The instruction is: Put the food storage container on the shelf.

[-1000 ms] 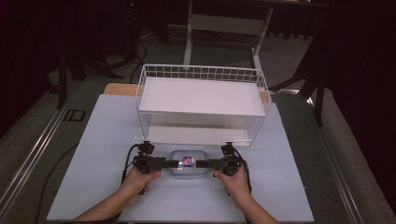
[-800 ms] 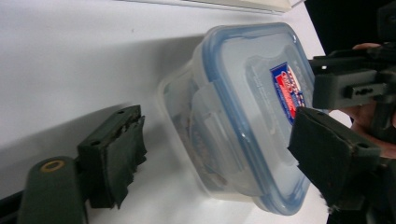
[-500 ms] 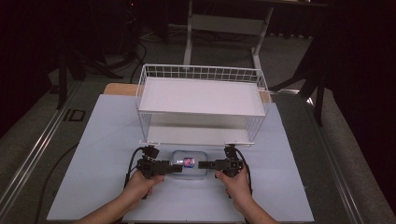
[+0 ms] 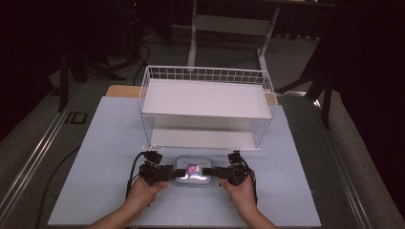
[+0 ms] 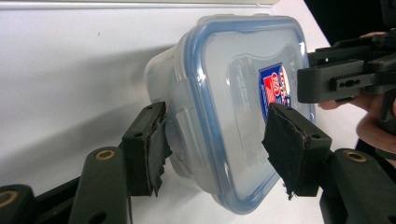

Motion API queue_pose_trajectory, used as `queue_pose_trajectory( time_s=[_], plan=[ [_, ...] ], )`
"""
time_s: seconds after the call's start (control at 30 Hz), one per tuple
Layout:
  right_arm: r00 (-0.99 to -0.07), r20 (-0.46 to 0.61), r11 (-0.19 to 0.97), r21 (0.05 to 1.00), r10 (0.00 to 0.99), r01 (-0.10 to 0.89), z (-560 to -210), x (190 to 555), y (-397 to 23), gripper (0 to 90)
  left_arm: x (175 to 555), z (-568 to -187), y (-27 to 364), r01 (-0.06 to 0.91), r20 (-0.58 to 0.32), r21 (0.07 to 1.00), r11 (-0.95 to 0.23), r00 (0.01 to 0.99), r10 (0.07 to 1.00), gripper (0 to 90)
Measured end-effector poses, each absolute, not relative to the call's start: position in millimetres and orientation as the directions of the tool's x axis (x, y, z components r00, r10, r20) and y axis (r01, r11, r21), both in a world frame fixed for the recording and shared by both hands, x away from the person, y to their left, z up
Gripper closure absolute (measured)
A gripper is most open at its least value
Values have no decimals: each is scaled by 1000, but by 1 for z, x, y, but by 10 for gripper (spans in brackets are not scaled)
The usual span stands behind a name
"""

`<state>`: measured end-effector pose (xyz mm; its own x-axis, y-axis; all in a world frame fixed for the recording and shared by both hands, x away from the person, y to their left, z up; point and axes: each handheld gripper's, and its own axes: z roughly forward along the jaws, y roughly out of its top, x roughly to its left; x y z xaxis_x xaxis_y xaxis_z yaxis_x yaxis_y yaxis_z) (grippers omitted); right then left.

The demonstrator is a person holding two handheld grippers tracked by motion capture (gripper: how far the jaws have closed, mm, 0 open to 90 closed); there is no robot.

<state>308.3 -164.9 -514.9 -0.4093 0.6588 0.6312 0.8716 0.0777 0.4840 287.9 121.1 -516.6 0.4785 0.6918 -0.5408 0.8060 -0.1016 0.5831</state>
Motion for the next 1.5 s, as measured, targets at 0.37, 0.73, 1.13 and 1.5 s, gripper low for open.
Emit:
queue_pose_trajectory(
  time_s=[0.37,0.73,1.13,1.5],
  plan=[
    [-472,564,55,601,677,798,-491,311,-169,451,296,-493,112,727,-467,681,-86,522,714,443],
    [-462,549,17,631,697,776,-482,338,-181,448,329,-489,101,698,-457,711,-78,544,703,448],
    [-471,515,16,662,716,749,-490,364,-184,440,352,-505,93,655,-423,752,-66,558,714,442],
    [-453,514,-21,677,728,735,-501,380,-185,421,366,-516,88,632,-400,772,-60,558,727,442]
  ],
)
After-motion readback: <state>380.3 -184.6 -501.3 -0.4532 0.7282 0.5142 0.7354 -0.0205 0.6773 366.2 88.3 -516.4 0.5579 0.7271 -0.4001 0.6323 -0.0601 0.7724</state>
